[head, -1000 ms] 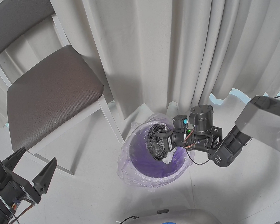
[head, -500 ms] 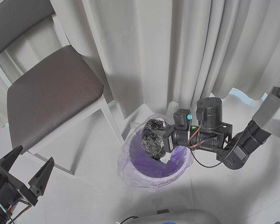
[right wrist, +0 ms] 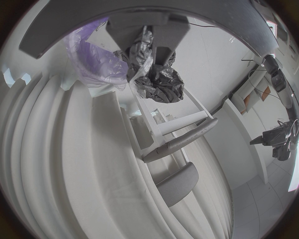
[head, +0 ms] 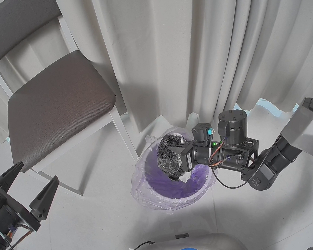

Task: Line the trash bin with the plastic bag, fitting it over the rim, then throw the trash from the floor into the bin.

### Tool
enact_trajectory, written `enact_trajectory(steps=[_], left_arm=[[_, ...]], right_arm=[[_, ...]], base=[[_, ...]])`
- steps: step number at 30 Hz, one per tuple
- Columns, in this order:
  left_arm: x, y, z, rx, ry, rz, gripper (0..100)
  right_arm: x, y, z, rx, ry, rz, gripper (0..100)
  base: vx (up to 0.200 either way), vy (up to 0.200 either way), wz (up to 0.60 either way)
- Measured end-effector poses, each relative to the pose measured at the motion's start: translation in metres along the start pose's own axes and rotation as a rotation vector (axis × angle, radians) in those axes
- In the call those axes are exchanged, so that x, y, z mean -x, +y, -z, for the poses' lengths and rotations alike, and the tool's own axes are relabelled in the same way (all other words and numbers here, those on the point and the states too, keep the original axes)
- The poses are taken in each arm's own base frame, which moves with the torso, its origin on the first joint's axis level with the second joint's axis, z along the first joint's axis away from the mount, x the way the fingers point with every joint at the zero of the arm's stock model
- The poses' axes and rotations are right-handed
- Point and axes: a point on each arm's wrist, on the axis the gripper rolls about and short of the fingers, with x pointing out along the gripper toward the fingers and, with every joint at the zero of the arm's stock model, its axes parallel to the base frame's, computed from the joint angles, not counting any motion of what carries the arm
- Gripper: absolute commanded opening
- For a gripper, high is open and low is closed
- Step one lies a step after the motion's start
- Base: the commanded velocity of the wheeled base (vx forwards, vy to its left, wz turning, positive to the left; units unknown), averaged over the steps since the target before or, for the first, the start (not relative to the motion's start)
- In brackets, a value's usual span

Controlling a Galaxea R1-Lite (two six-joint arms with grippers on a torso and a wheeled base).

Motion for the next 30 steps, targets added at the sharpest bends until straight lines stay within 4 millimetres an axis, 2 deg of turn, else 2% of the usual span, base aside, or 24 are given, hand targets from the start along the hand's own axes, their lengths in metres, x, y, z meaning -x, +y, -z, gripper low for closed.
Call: enact_trajectory(steps=[11, 19, 25, 30], left_arm=[[0.0, 0.0, 0.001, 0.0, 0.002, 0.001, 100], [0.0, -0.001, 0.002, -0.001, 0.004, 0.013, 100], [0.001, -0.003, 0.007, 0.0, 0.019, 0.09, 100], [-0.006, -0.005, 0.016, 0.017, 0.086, 0.119, 100]], right_arm=[[-0.004, -0.007, 0.007, -0.002, 0.0, 0.008, 100], [-0.001, -0.01, 0.006, 0.001, 0.003, 0.018, 100], [0.014, -0.024, 0.006, 0.075, 0.109, 0.066, 100], [0.042, -0.034, 0.004, 0.116, 0.263, 0.147, 100]], base=[[0.0, 0.0, 0.0], [0.0, 0.0, 0.0], [0.0, 0.0, 0.0], [0.0, 0.0, 0.0]])
